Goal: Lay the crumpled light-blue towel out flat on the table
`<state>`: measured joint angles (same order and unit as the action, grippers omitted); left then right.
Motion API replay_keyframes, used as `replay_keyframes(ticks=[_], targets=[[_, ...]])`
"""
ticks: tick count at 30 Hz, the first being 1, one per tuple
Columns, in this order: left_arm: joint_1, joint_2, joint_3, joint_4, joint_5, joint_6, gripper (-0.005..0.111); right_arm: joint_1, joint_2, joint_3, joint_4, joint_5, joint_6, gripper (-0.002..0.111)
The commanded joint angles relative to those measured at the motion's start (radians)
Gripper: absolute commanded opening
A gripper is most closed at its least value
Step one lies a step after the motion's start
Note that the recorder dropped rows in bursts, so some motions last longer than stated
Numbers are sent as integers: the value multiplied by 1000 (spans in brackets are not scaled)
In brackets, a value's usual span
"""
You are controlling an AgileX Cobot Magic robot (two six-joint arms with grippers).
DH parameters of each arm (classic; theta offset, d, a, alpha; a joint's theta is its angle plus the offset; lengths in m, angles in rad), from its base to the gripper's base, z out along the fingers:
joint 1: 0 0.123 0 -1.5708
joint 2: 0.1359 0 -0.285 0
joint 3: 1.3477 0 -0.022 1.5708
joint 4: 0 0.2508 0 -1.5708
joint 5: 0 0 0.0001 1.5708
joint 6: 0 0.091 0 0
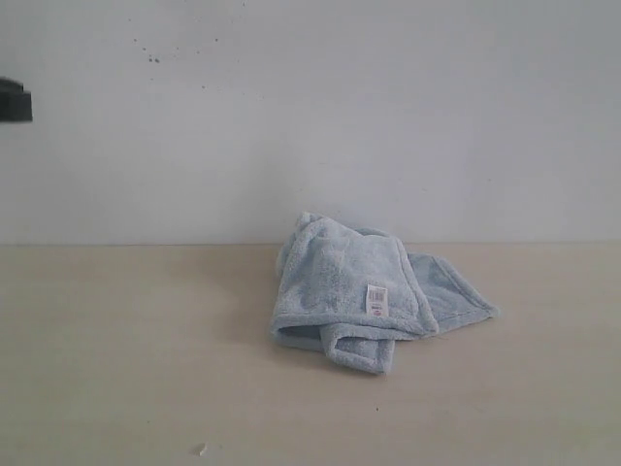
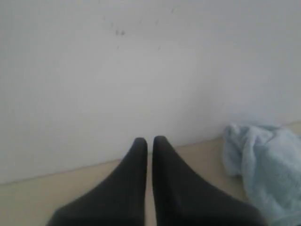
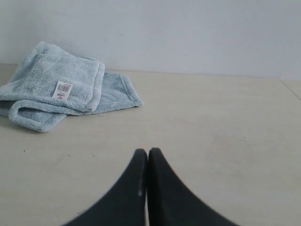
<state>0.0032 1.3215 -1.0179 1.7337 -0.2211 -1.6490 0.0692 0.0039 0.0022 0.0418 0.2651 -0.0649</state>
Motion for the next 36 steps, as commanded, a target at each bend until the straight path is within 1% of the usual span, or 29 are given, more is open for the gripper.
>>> replay_keyframes(ticks=[1,3,4,5,6,7,8,9,10,11,12,13,14,16,17,19,20,22,23,25,26,29,31,32,34,36], targets=[[-4,55,88,11,261,-13,4,1,-4,-2,1,-7,3,0],[-4,68,133,11,493,29,4,1,-4,-2,1,-7,3,0],[-4,77,148,11,618,101,4,1,-4,-2,1,-7,3,0],[-4,87,154,0,705,200,4,1,-4,-2,1,-7,3,0],[2,103,156,-54,768,273,4,1,-4,-2,1,-7,3,0],[18,124,156,-113,767,346,4,1,-4,-2,1,-7,3,0],[29,138,156,-171,731,436,4,1,-4,-2,1,-7,3,0],[29,154,156,-273,655,579,4,1,-4,-2,1,-7,3,0],[29,168,156,-412,562,747,4,1,-4,-2,1,-7,3,0],[18,175,161,-590,480,905,4,1,-4,-2,1,-7,3,0],[-6,179,168,-778,439,1123,4,1,-4,-2,1,-7,3,0],[-42,179,177,-956,433,1347,4,1,-4,-2,1,-7,3,0],[-76,179,179,-1088,441,1526,4,1,-4,-2,1,-7,3,0],[-167,179,179,-1373,480,1926,4,1,-4,-2,1,-7,3,0],[-205,179,179,-1477,482,2072,4,1,-4,-2,1,-7,3,0],[-309,180,167,-1707,482,2264,4,1,-4,-2,1,-7,3,0],[-363,184,154,-1786,482,2304,4,1,-4,-2,1,-7,3,0],[-461,204,93,-1964,492,2292,4,1,-4,-2,1,-7,3,0],[-492,220,50,-2042,517,2269,4,1,-4,-2,1,-7,3,0],[-546,273,-52,-2112,588,2249,4,1,-4,-2,1,-7,3,0],[-559,310,-110,-2122,623,2231,4,1,-4,-2,1,-7,3,0],[-562,437,-281,-2117,710,2137,4,1,-4,-2,1,-7,3,0],[-560,523,-380,-2106,741,2133,6,1,-4,-2,1,-7,3,0],[-560,568,-430,-2101,753,2150,10,1,-4,-2,1,-7,3,0],[-564,646,-517,-2105,764,2224,22,1,-4,-2,1,-7,3,0],[-578,710,-589,-2107,763,2357,39,1,-4,-2,1,-7,3,0]])
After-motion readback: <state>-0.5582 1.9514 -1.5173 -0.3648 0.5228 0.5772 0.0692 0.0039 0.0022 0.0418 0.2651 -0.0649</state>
